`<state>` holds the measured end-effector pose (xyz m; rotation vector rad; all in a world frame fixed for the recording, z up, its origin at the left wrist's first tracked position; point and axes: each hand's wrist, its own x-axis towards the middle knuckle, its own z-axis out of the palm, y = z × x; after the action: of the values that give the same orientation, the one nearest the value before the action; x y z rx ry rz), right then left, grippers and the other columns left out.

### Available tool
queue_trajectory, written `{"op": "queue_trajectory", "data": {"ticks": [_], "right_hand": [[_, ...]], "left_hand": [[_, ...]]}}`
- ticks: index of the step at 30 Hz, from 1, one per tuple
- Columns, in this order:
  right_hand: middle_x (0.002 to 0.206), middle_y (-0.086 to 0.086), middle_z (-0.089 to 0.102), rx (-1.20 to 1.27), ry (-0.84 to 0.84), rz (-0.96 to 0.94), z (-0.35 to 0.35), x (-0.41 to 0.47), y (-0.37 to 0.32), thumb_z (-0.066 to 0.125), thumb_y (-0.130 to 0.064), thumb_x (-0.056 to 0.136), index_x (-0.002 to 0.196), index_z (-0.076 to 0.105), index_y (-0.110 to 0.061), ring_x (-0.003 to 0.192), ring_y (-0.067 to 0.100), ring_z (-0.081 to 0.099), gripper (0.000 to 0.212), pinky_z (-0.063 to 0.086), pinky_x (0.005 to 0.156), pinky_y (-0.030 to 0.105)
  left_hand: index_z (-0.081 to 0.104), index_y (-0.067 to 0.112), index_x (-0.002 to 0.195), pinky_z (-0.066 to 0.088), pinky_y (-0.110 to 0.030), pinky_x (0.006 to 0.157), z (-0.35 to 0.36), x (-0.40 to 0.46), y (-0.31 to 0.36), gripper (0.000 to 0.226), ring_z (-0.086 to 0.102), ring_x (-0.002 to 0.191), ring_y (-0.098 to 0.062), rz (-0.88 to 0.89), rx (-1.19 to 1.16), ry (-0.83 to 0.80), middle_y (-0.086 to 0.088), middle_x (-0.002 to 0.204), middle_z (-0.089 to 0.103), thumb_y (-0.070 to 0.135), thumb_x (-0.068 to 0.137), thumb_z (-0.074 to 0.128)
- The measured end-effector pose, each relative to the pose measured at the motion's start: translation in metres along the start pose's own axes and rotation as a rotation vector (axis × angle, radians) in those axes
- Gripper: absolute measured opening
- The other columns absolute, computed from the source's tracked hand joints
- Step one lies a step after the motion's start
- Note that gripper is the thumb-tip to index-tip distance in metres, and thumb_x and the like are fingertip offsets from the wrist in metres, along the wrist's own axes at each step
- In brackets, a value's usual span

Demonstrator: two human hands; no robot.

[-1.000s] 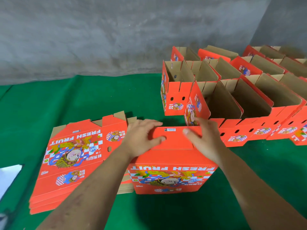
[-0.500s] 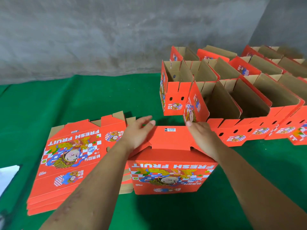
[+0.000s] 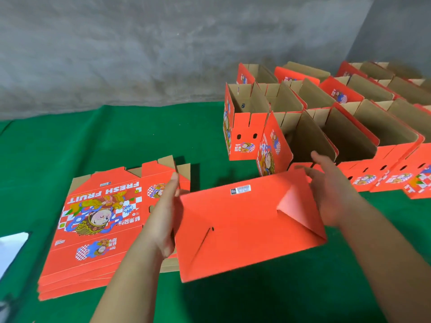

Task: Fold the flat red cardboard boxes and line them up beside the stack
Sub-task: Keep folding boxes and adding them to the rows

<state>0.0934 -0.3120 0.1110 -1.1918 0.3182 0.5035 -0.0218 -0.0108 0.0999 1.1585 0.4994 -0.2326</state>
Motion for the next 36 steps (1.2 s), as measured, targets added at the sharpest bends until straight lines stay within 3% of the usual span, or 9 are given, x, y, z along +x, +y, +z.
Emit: {"op": "queue_trajectory", "data": {"ticks": [5,8,11,15,20,24,28,31,36], "right_hand": [[0.101,0.009,0.078,-0.093,-0.178,0.144,-0.004,-0.018,-0.003,0.081,-0.063,0.071,0.095,0.084,-0.021,0.079,0.026,0.077,0.049,0.062,0.071,0.04],[0.121,0.015,0.074,-0.169,-0.302,0.231,-0.006,-0.024,0.001,0.081,-0.076,0.061,0.116,0.079,-0.016,0.1,0.033,0.076,0.082,0.062,0.077,0.045],[0.124,0.017,0.072,-0.214,-0.268,0.202,-0.005,-0.015,0.018,0.072,-0.072,0.075,0.125,0.074,-0.019,0.107,0.037,0.073,0.073,0.061,0.08,0.051],[0.127,0.008,0.073,-0.336,-0.254,-0.046,0.007,-0.005,0.055,0.077,-0.035,0.088,0.139,0.055,-0.037,0.11,0.034,0.072,0.056,0.059,0.09,0.058],[0.138,-0.019,0.062,-0.41,-0.291,-0.296,-0.001,-0.008,0.068,0.076,-0.026,0.088,0.144,0.034,-0.059,0.12,0.001,0.065,0.077,0.058,0.09,0.024],[0.123,0.01,0.074,-0.22,-0.303,-0.208,-0.016,-0.004,0.058,0.095,-0.049,0.056,0.142,0.049,-0.013,0.105,0.032,0.074,0.105,0.063,0.079,0.046],[0.132,-0.007,0.069,-0.592,-0.298,-0.237,-0.02,-0.018,0.068,0.084,-0.042,0.064,0.158,0.021,-0.025,0.116,0.014,0.069,0.114,0.059,0.083,0.023],[0.146,-0.015,0.05,-0.538,-0.154,-0.462,-0.019,-0.028,0.087,0.085,-0.037,0.059,0.153,-0.008,-0.048,0.122,0.005,0.064,0.132,0.057,0.083,0.017],[0.167,0.0,0.008,-0.728,0.297,-0.826,-0.003,-0.014,0.152,0.09,-0.046,0.042,0.157,-0.008,-0.05,0.156,0.021,0.017,0.152,0.022,0.125,0.042]], "left_hand": [[0.066,0.018,0.097,0.055,-0.025,0.063,-0.007,-0.034,-0.003,0.018,0.07,0.071,-0.023,0.449,0.082,-0.05,-0.013,0.104,0.078,0.003,0.093,0.057],[0.061,0.043,0.132,0.056,-0.063,0.084,-0.008,-0.041,-0.008,0.075,0.058,0.131,-0.033,0.67,-0.006,-0.022,-0.004,0.16,0.047,0.005,0.067,0.065],[0.049,0.042,0.146,0.06,-0.04,0.091,-0.015,-0.027,-0.015,0.091,0.054,0.142,-0.02,0.696,-0.128,-0.03,0.007,0.163,0.042,-0.011,0.074,0.06],[0.04,0.04,0.152,0.062,-0.048,0.086,-0.022,-0.007,-0.031,0.067,0.075,0.111,-0.026,0.38,0.08,-0.043,-0.004,0.134,0.072,0.034,0.095,0.076],[0.056,0.023,0.128,0.046,-0.023,0.036,-0.042,0.009,-0.058,0.05,0.058,0.039,-0.011,0.538,0.25,0.124,0.003,0.069,0.073,0.008,0.087,0.081],[0.059,0.024,0.138,0.06,-0.025,0.065,-0.052,0.023,-0.066,0.049,0.075,0.083,-0.012,0.638,0.233,0.087,-0.001,0.109,0.077,0.024,0.091,0.075],[0.063,0.027,0.119,0.057,-0.043,0.083,-0.038,0.05,-0.072,0.047,0.069,0.097,-0.023,0.643,0.108,0.253,-0.017,0.111,0.071,0.068,0.1,0.051],[0.06,0.028,0.11,0.051,-0.02,0.082,-0.022,0.068,-0.065,0.059,0.067,0.095,-0.005,0.745,0.292,0.415,0.01,0.099,0.072,0.079,0.098,0.036],[0.03,0.017,0.162,0.034,-0.046,0.122,0.058,0.085,-0.058,0.081,0.045,0.147,-0.022,0.613,0.429,0.265,-0.004,0.158,0.048,0.062,0.095,0.042]]}}
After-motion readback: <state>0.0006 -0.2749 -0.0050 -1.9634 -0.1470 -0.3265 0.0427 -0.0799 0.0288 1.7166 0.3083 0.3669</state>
